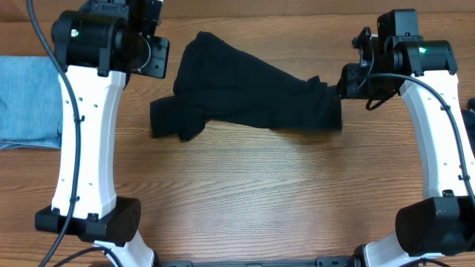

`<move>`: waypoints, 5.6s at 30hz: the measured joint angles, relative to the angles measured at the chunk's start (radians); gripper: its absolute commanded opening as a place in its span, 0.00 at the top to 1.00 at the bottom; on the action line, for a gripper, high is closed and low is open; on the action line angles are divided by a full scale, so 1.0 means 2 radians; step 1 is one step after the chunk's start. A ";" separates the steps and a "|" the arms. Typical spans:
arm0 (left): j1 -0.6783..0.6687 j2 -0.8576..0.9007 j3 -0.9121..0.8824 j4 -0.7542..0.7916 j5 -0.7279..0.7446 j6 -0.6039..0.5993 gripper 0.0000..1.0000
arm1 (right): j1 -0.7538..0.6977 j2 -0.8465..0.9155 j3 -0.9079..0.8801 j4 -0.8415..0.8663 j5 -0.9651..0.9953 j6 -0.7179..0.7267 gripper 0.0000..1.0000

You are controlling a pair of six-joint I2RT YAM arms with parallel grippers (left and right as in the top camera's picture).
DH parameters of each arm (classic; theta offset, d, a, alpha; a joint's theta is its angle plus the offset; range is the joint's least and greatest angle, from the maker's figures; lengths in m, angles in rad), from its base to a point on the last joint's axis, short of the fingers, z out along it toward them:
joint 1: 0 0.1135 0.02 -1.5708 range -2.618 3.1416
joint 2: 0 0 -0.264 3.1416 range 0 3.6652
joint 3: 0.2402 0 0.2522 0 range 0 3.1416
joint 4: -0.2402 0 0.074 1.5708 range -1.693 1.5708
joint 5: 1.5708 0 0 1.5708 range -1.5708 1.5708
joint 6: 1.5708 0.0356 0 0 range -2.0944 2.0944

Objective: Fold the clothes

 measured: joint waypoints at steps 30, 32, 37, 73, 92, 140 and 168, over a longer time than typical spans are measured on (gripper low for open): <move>-0.001 0.030 -0.196 0.119 0.184 -0.018 0.43 | 0.002 0.127 -0.024 0.070 -0.047 0.090 0.33; -0.004 0.030 -0.198 0.123 0.188 -0.018 0.43 | 0.006 0.136 -0.024 0.076 -0.047 0.106 0.29; -0.017 0.030 -0.199 0.124 0.193 -0.018 0.43 | 0.022 0.164 -0.024 0.082 -0.047 0.138 0.24; -0.028 0.030 -0.200 0.110 0.201 -0.019 0.51 | 0.042 0.195 -0.079 0.151 0.028 0.389 0.77; -0.028 0.030 -0.200 0.112 0.202 -0.019 0.49 | 0.042 0.098 -0.088 0.123 0.057 0.271 0.94; -0.028 0.030 -0.201 0.112 0.200 -0.019 0.49 | 0.056 0.102 -0.089 0.152 0.000 0.208 0.23; -0.028 0.030 -0.201 0.116 0.200 -0.019 0.46 | 0.059 0.150 -0.091 0.004 -0.047 0.164 0.39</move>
